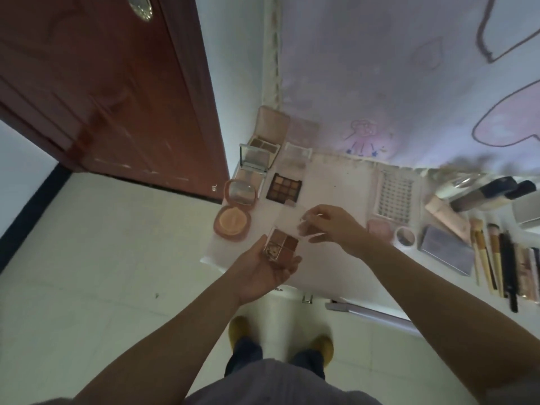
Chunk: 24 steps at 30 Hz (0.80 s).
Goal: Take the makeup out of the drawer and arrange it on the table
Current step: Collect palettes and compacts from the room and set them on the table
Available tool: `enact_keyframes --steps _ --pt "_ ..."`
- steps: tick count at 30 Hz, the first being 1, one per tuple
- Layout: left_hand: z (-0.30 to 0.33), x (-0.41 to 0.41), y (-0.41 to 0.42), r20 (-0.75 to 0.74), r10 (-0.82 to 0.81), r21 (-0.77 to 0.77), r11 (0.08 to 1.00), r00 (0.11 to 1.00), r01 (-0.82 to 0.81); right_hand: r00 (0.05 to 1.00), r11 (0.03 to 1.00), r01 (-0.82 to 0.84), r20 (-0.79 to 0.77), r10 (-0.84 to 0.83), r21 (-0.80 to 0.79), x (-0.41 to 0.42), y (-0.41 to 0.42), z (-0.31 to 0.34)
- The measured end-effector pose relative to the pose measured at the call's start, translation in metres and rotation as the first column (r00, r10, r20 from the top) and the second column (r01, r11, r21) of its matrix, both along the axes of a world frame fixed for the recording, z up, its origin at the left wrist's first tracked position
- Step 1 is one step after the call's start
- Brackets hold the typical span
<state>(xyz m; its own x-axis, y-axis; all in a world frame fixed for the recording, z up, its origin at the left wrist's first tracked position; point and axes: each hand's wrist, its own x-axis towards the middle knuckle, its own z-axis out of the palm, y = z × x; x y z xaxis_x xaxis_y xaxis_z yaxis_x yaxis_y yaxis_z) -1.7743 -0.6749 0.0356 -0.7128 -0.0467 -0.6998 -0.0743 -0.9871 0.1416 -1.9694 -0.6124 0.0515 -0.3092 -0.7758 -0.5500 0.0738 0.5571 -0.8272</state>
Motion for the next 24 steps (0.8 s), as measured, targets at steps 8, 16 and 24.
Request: enact_keyframes --steps 8,16,24 --pt "-0.009 0.02 -0.02 0.313 0.248 -0.141 0.967 0.917 -0.213 0.98 0.993 0.08 -0.19 -0.061 0.093 0.028 -0.046 -0.039" --pt "0.0 0.019 -0.021 0.422 0.35 -0.215 0.935 0.836 -0.283 0.936 0.988 0.117 -0.344 -0.077 0.098 0.037 -0.051 -0.049" --pt "0.014 -0.018 0.022 0.439 0.228 -0.421 0.907 0.869 -0.025 0.838 0.993 0.033 -0.545 0.035 0.114 -0.007 0.006 -0.022"
